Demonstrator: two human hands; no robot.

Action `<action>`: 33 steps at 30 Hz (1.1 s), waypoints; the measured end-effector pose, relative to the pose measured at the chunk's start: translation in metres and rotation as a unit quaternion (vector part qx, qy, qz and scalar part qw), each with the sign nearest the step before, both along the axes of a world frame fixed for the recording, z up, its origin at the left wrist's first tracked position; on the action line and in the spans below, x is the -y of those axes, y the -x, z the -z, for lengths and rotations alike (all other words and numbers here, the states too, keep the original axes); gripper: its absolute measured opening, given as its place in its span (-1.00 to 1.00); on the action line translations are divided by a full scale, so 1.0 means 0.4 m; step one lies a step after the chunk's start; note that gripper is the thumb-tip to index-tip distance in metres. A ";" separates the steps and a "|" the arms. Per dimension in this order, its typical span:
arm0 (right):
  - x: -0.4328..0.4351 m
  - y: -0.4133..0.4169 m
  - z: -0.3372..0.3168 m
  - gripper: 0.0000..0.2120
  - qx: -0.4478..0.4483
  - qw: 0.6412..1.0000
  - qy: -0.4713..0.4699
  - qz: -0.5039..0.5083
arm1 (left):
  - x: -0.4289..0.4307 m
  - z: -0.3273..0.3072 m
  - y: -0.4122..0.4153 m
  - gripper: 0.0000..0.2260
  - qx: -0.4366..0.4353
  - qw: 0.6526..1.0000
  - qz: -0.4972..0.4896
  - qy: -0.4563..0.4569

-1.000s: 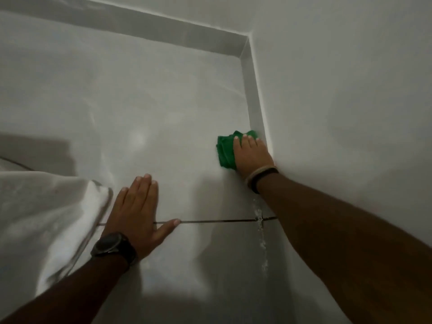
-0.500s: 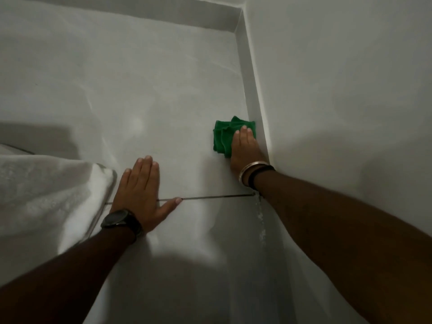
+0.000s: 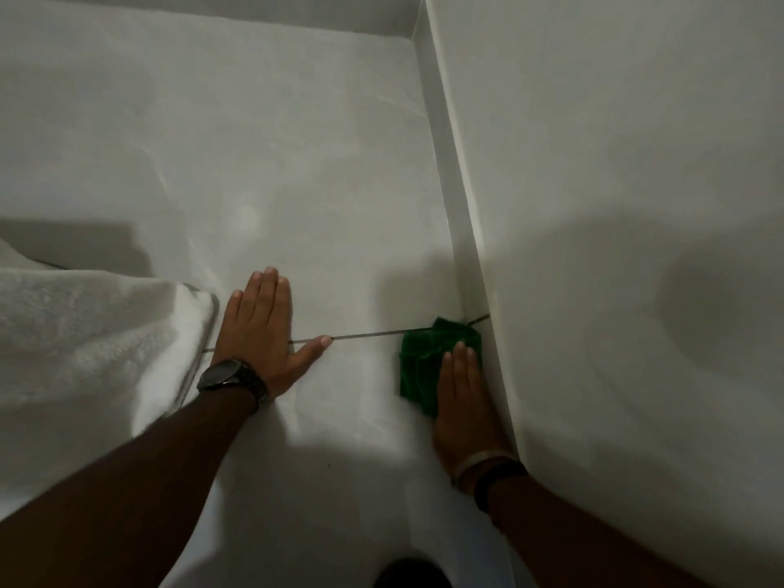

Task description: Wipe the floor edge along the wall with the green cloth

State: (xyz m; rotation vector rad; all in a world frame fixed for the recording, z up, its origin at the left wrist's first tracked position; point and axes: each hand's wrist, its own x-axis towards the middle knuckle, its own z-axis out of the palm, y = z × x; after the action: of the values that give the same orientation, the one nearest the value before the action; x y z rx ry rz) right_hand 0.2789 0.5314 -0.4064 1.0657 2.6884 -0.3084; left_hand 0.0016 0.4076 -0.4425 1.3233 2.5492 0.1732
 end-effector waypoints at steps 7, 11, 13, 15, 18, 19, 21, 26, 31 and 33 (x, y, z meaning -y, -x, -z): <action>0.045 -0.039 0.015 -0.43 -0.061 0.997 0.015 0.045 | 0.000 -0.004 -0.007 -0.01 0.003 1.000 0.000 0.009; 0.045 -0.041 0.008 -0.45 -0.053 0.997 0.028 0.038 | 0.002 -0.014 -0.002 0.03 0.009 0.999 0.004 0.033; 0.050 -0.042 0.003 -0.46 -0.055 0.997 0.026 0.042 | 0.000 -0.015 0.000 0.04 0.013 0.999 0.005 0.038; 0.080 -0.066 0.002 -0.47 -0.043 0.997 0.035 0.057 | 0.004 -0.010 -0.002 0.03 0.011 0.999 0.005 0.040; 0.153 -0.136 0.004 -0.50 -0.009 0.998 0.020 0.062 | 0.006 0.002 0.001 0.02 0.006 0.999 0.006 0.034; 0.176 -0.161 0.006 -0.48 0.006 0.998 0.019 0.061 | 0.009 0.005 0.001 0.02 0.006 0.999 0.010 0.037; 0.196 -0.187 0.002 -0.48 0.036 0.998 0.013 0.053 | 0.011 0.010 -0.001 0.01 0.002 0.999 0.006 0.032; 0.145 -0.115 -0.010 -0.48 -0.005 0.998 0.027 0.063 | 0.006 0.010 -0.010 0.00 -0.003 1.000 0.008 0.017; -0.059 0.110 0.017 -0.42 -0.058 0.997 0.000 0.053 | 0.007 0.016 -0.008 0.00 -0.012 1.000 0.011 0.000; -0.136 0.191 0.019 -0.42 -0.049 0.998 -0.019 0.041 | 0.009 0.021 -0.006 0.00 -0.016 1.000 0.016 0.001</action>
State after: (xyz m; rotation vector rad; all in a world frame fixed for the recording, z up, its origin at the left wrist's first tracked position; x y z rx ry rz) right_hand 0.2027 0.5857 -0.4139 1.2035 2.7509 -0.3332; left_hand 0.0041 0.4041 -0.4510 1.3763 2.5512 0.1437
